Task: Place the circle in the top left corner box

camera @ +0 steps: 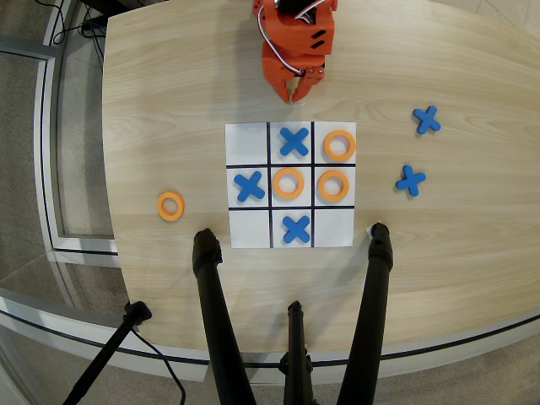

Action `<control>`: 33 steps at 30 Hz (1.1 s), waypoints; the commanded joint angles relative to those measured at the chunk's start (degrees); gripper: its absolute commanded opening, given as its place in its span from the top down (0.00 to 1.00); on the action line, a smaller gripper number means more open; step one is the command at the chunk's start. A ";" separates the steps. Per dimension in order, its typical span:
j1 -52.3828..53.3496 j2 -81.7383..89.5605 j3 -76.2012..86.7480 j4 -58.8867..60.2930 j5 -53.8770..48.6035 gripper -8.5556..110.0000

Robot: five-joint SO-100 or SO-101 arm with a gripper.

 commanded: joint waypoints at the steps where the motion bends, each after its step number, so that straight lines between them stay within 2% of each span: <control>1: -0.18 -2.37 -0.79 1.93 -3.34 0.90; 13: 0.18 -2.72 -1.41 2.02 -3.78 0.89; 17: 2.81 -8.96 -10.02 -0.35 -4.13 0.89; 19: 5.89 -15.56 -18.37 -3.43 -4.66 0.86; 25: 14.41 -42.98 -40.25 -22.24 -2.99 0.81; 33: 24.52 -76.03 -53.09 -52.47 -3.69 0.79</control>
